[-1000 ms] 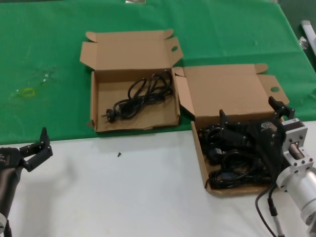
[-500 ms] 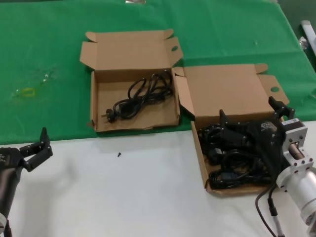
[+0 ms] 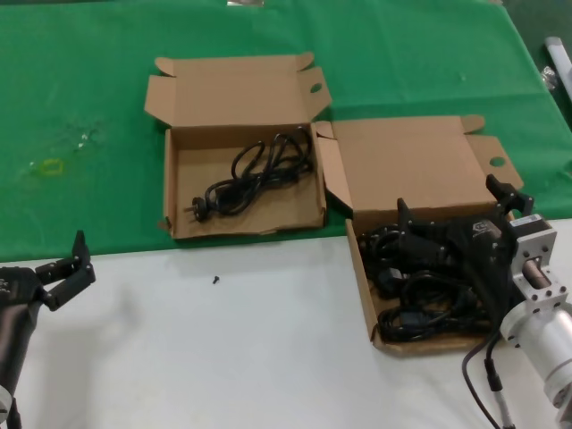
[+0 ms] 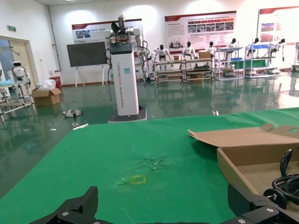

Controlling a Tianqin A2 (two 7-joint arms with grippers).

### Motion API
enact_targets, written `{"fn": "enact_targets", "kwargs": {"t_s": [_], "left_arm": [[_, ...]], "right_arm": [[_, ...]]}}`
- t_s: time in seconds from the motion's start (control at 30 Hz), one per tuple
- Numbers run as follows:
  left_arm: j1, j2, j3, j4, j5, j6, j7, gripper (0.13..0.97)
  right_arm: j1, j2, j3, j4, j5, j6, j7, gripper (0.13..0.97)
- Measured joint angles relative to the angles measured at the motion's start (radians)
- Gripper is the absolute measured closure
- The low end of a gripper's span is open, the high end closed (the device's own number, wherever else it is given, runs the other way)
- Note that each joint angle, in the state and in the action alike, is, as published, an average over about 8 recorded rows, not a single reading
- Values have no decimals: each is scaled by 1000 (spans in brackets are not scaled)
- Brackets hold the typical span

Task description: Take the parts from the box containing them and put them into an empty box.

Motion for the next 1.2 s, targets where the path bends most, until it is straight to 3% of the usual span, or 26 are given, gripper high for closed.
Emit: {"fn": "enact_targets", "kwargs": {"t_s": [1.2], "left_arm": [[0, 0, 0, 0, 0, 0, 0, 132]], "right_arm": [[0, 0, 0, 0, 0, 0, 0, 129]]}}
